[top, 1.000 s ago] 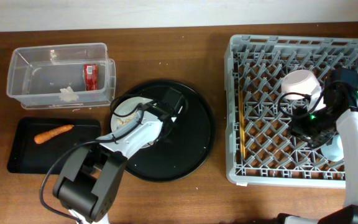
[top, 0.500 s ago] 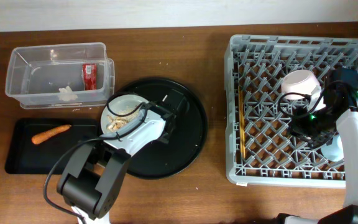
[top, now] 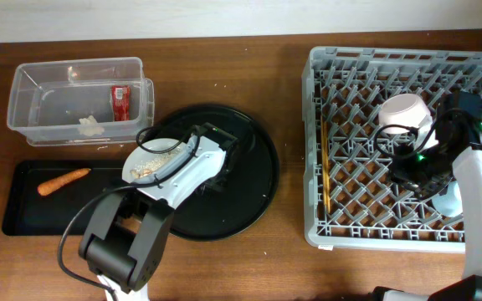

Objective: Sort waste into correct bins and load items into the dishwasher rack
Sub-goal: 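Tilt the white plate over the black tray to dump shells and rice, then carry the emptied white plate right toward the dish rack with left gripper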

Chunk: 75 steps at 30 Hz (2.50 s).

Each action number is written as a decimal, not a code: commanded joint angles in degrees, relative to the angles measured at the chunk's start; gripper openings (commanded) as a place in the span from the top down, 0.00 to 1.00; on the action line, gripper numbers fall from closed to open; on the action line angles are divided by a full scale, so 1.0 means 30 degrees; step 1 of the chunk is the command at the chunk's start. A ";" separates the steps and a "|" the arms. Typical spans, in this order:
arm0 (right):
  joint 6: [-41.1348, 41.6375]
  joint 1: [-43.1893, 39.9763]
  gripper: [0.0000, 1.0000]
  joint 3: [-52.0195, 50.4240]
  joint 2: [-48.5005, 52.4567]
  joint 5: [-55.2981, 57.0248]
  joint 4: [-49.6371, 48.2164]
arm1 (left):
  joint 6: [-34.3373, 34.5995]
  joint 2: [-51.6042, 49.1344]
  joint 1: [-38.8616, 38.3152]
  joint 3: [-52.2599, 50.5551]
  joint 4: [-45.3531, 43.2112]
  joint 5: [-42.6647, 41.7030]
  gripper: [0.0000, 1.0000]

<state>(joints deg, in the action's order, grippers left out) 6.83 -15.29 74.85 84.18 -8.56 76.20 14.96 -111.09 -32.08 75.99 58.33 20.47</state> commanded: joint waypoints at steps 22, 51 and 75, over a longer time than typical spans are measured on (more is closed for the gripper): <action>-0.0153 -0.0036 0.59 -0.0109 -0.0189 -0.0160 -0.0044 | -0.5442 0.4226 1.5453 0.0277 0.1275 -1.5482 1.00; -0.0168 -0.0044 0.59 -0.0109 -0.0189 -0.0153 -0.0051 | -0.8590 0.4218 2.4312 0.0277 0.3308 -3.0913 1.00; -0.0211 -0.0036 0.59 -0.0109 -0.0189 0.0000 0.0029 | -0.9581 0.5625 2.3802 0.0277 0.4014 -3.0782 1.00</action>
<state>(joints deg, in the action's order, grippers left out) 6.81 -15.29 74.76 84.18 -8.56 76.07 -12.45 -98.85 42.33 76.03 69.84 -69.08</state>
